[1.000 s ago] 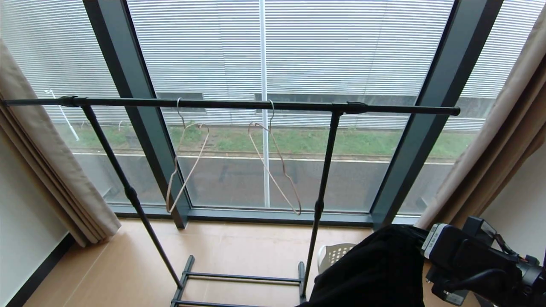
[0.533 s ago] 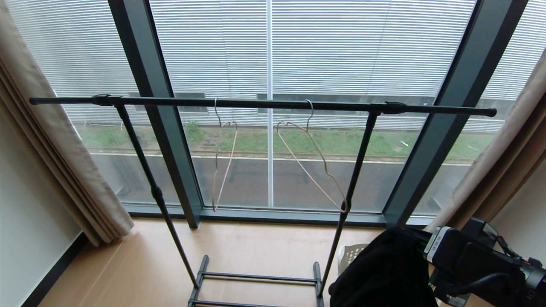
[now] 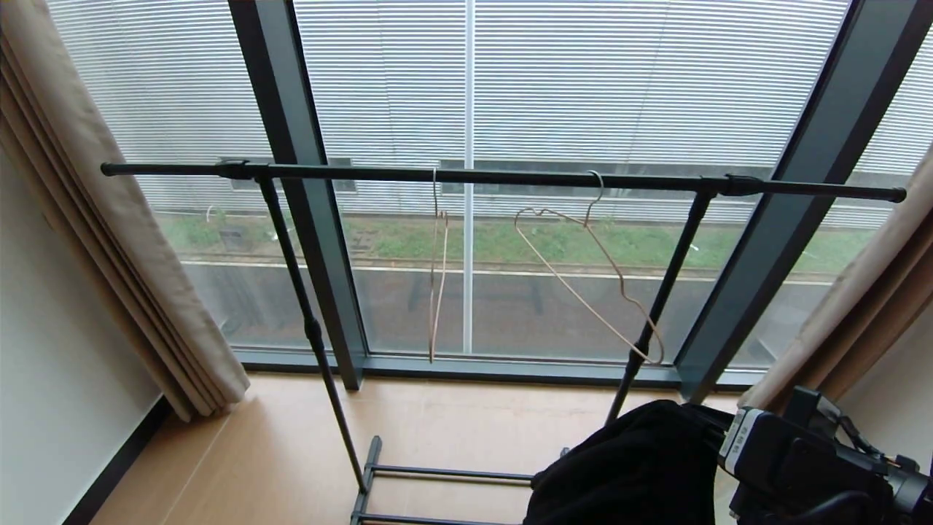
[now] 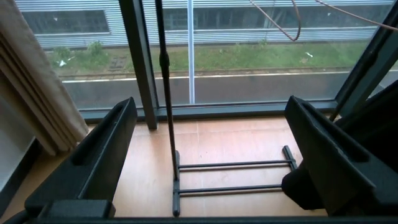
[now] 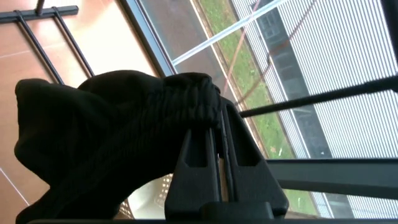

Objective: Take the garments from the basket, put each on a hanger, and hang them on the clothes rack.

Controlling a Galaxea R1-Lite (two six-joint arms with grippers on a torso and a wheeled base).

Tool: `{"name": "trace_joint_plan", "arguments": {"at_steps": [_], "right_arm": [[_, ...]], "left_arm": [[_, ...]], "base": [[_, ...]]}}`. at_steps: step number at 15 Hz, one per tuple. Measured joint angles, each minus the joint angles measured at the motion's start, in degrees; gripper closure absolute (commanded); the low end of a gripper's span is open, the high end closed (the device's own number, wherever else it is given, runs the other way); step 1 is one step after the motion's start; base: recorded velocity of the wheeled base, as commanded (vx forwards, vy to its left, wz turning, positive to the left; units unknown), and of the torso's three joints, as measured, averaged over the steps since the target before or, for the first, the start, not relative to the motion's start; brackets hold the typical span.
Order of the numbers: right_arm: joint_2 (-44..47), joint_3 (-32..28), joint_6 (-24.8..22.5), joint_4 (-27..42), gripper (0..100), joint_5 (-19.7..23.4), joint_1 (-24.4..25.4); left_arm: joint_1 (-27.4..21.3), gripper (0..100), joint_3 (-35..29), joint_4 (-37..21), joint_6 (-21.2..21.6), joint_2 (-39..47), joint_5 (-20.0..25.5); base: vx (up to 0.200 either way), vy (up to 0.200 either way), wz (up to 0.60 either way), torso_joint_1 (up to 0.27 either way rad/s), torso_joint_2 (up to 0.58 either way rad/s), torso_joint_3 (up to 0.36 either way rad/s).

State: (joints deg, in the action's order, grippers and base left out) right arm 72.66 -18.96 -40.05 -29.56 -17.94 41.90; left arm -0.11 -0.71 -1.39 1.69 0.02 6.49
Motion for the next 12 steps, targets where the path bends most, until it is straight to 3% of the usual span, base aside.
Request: {"name": "trace_joint_plan", "arguments": {"at_steps": [1,10,12], "right_arm": [[0.0,0.2,0.0,0.0,100,0.0,0.1],[-0.1,0.1,0.0,-0.4,100,0.2,0.3],[0.0,-0.4,0.1,-1.1,100,3.3,0.7]], "left_arm": [[0.0,0,0.0,0.0,0.0,0.0,0.0],[0.0,0,0.0,0.0,0.0,0.0,0.0],[0.0,0,0.0,0.0,0.6,0.0,0.1]], "base": [[0.000,0.000,-0.60,0.002,0.00,0.002],[0.000,0.000,0.00,0.000,0.00,0.000],[0.000,0.000,0.00,0.000,0.00,0.000]]}}
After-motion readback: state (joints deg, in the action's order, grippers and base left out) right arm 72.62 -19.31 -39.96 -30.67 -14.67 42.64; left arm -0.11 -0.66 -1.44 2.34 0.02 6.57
